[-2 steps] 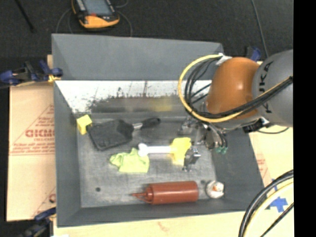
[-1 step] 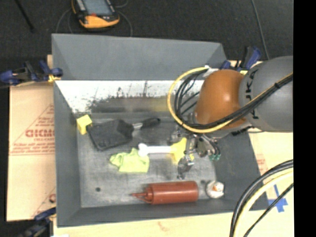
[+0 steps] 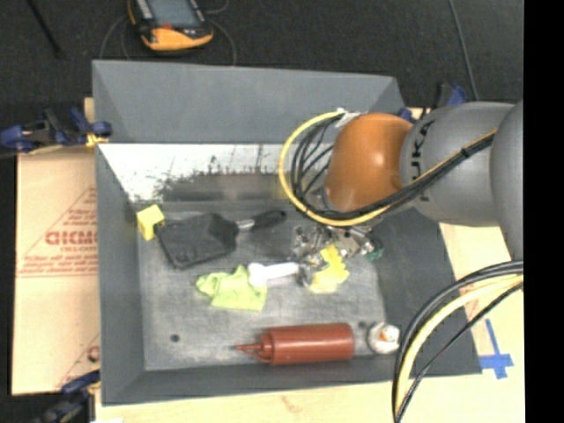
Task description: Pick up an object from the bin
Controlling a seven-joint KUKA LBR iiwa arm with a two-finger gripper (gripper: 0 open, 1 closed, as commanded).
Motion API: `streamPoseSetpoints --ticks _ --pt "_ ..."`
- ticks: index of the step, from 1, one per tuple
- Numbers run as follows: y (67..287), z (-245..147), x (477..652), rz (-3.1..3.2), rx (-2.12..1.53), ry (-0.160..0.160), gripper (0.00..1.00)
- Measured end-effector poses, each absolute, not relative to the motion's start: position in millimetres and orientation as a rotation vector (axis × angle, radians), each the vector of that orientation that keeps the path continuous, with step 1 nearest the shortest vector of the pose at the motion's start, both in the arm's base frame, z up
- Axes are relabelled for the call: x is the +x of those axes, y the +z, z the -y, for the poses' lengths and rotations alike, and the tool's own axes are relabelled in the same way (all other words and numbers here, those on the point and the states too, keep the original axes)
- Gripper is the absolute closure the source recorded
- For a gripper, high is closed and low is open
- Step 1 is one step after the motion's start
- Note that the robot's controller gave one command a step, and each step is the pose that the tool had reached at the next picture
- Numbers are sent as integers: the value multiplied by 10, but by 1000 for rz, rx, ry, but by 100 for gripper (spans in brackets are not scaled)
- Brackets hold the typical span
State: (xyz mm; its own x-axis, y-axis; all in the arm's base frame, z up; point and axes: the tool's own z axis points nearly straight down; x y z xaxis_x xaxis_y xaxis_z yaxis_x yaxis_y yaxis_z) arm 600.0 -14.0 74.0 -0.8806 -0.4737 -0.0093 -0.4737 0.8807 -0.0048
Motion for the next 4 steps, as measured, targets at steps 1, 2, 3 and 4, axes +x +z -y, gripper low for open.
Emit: streamPoseSetpoints --ticks 1,2,3,4 --pt "740 140 6000 -3037 -764 -4 100" --pt "1676 544 5258 -3079 -614 -1 100" --pt "1676 544 5258 -3079 -614 -1 100" --pt "2077 493 5218 -3082 -624 1 100"
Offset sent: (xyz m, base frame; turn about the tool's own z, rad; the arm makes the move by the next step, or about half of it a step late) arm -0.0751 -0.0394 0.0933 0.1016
